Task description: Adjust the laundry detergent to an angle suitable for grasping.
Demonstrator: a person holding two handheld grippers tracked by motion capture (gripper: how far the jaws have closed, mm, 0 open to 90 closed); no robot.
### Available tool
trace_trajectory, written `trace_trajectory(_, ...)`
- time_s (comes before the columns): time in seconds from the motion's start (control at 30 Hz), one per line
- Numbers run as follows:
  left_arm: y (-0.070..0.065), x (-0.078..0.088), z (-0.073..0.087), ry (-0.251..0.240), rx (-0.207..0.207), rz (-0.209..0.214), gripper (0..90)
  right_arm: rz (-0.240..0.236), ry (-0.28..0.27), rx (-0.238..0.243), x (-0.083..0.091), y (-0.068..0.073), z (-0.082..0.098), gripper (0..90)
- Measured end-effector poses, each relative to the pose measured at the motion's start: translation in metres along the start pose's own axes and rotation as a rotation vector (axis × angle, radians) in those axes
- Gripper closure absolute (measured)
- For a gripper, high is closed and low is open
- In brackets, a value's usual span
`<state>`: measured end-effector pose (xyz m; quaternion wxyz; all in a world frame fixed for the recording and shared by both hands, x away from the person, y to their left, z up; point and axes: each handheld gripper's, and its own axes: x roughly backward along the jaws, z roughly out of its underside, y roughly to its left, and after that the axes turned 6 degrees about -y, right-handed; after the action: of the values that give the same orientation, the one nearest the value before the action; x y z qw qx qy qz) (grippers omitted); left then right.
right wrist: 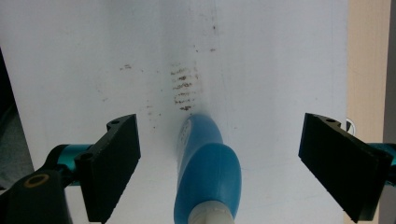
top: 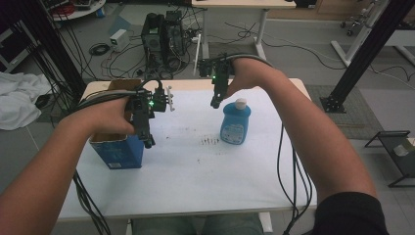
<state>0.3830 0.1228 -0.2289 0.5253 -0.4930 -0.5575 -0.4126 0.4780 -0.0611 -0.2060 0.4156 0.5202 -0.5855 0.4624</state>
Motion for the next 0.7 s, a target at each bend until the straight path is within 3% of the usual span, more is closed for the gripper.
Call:
trace_trajectory(0.53, 0.0, -0.0026, -0.0053, 0.003, -0.027, 0.002, 1.8, 0.019, 0.005, -0.016, 0.0024, 0.0058, 0.0033, 11.7)
trace_trajectory(0.7, -0.0013, -0.0043, -0.0065, 0.001, -0.018, 0.007, 1.7, 0.018, -0.005, -0.009, 0.0028, 0.0075, 0.0034, 11.6)
